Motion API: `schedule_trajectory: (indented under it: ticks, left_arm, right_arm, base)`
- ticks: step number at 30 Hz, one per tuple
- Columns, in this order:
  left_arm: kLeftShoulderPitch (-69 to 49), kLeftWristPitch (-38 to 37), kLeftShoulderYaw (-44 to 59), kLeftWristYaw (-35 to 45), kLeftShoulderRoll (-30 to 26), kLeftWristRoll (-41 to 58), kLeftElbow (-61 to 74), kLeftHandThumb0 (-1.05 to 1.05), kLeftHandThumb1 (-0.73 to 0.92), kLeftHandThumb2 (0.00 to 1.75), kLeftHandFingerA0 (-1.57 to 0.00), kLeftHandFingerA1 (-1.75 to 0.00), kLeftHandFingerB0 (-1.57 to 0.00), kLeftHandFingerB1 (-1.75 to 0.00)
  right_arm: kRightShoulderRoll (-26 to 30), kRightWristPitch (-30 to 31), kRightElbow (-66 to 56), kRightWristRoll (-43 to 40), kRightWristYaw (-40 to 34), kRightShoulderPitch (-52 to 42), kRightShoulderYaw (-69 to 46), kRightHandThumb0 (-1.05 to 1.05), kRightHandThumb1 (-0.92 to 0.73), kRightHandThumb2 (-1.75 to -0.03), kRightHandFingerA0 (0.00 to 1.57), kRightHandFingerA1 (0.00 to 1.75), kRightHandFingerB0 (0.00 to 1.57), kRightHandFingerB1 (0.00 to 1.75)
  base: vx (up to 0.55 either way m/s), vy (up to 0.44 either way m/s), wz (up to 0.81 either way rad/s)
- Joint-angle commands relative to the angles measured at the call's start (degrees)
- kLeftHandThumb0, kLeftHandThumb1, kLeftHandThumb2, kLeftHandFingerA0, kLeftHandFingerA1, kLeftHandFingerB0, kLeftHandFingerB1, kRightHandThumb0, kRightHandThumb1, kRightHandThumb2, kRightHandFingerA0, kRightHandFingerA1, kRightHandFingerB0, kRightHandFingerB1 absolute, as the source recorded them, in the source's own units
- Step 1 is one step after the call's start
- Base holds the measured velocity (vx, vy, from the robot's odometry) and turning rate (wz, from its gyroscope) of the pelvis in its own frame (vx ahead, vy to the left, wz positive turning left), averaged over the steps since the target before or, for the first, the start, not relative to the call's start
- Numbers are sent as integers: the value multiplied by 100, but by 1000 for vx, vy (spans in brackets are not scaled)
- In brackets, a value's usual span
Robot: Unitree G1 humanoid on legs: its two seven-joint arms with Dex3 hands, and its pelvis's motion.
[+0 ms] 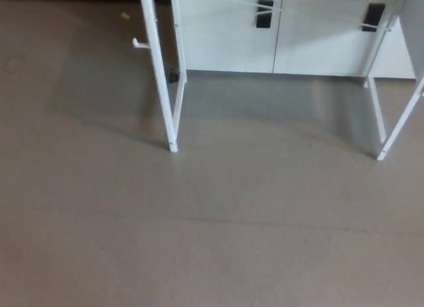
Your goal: The robot walks towards a desk on which a file tray is kept in the middle and a stapler is kept to its right. The robot lifts the stapler using its right hand and places it on the file tray.
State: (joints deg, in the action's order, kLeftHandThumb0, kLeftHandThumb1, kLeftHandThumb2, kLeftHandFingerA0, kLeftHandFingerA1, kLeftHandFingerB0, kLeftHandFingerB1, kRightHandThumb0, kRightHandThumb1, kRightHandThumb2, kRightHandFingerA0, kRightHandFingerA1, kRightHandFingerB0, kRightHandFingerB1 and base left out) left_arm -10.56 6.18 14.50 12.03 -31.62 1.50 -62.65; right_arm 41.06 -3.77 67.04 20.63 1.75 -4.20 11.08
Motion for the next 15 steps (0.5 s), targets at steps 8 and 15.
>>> schedule_trajectory:
  ticks: [8,15]
  left_arm:
    - [-96,-3,76,28,-41,97,24,-85,59,118,-53,-84,-21,-68]
    - [-128,131,55,-68,-36,82,207,-89,74,88,-75,-108,-28,-77]
  right_arm:
    - [188,-26,-21,101,94,55,116,-94,-60,-93,49,58,20,43]
    - [209,-29,-315,176,-101,-125,137,-85,-69,-60,59,50,28,34]
  base:
    - [117,-66,-6]
    - [240,92,1]
